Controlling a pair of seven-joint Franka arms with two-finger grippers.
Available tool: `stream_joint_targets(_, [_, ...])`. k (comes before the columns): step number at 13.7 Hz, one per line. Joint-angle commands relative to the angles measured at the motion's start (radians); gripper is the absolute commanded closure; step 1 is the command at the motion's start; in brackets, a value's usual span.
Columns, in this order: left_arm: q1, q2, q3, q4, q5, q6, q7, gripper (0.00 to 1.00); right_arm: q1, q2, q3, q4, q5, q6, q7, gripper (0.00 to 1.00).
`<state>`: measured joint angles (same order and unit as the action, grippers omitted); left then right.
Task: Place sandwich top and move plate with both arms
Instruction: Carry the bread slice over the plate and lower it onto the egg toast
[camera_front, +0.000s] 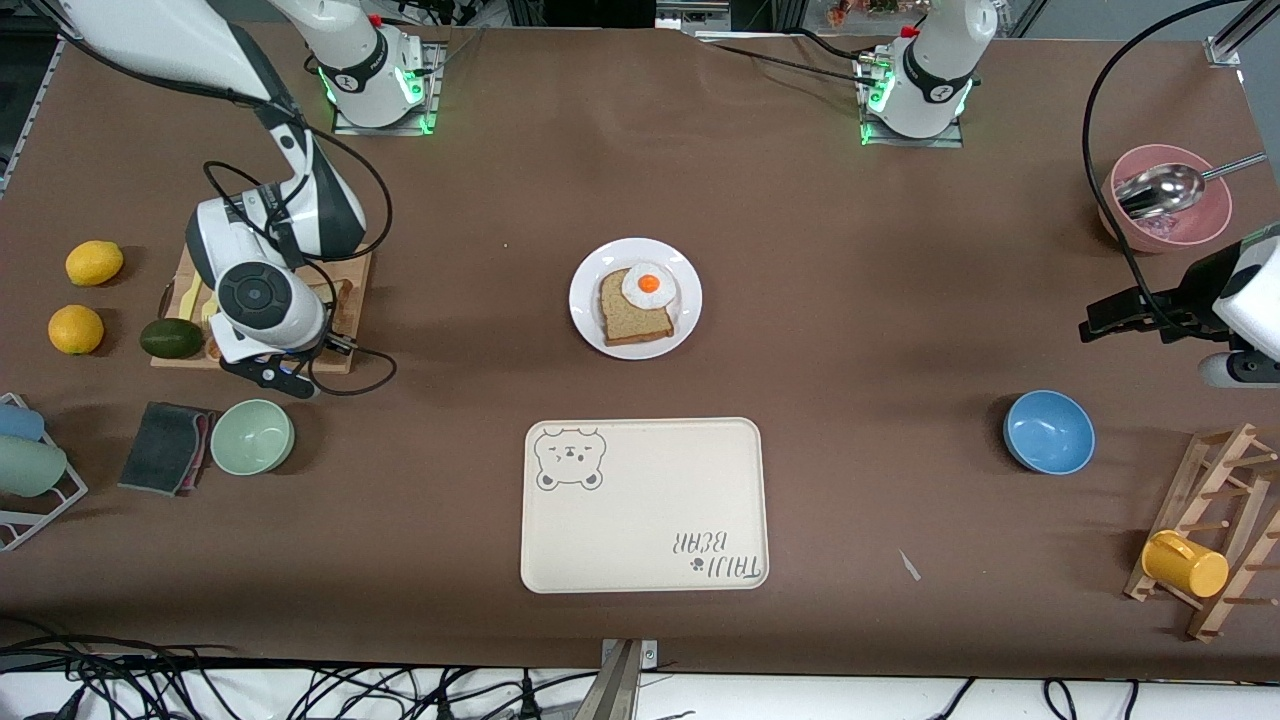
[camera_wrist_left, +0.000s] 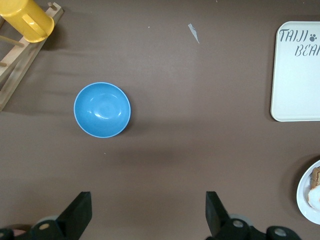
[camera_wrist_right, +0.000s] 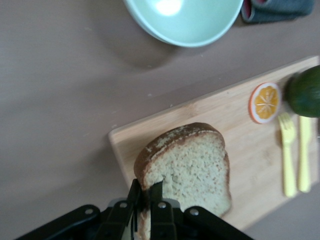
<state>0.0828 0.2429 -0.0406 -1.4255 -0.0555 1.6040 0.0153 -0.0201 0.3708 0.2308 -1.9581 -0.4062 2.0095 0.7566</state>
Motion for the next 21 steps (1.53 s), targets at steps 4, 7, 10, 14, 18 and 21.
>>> stream_joint_targets(4, [-0.003, -0.011, 0.002, -0.012, -0.009, 0.005, -0.005, 0.00, 0.002, 0.000, 0.171, 0.143, 0.193, -0.143, 0.024, 1.00])
stream_joint_targets(7, [-0.003, -0.011, 0.002, -0.012, -0.009, 0.005, -0.005, 0.00, 0.096, 0.025, 0.214, 0.201, 0.259, -0.132, 0.156, 1.00])
stream_joint_targets(10, [-0.003, -0.011, 0.002, -0.012, -0.009, 0.005, -0.005, 0.00, 0.242, 0.115, 0.216, 0.310, 0.264, -0.132, 0.335, 1.00])
stream_joint_targets(14, [-0.003, -0.013, 0.002, -0.012, -0.009, 0.005, -0.005, 0.00, 0.389, 0.226, 0.214, 0.422, 0.254, -0.110, 0.472, 1.00])
stream_joint_targets(18, [-0.003, -0.013, 0.002, -0.012, -0.009, 0.005, -0.005, 0.00, 0.500, 0.293, 0.203, 0.512, 0.231, -0.023, 0.480, 1.00])
stream_joint_targets(21, [-0.003, -0.011, 0.002, -0.012, -0.009, 0.005, -0.005, 0.00, 0.534, 0.329, 0.199, 0.513, 0.161, 0.037, 0.481, 1.00])
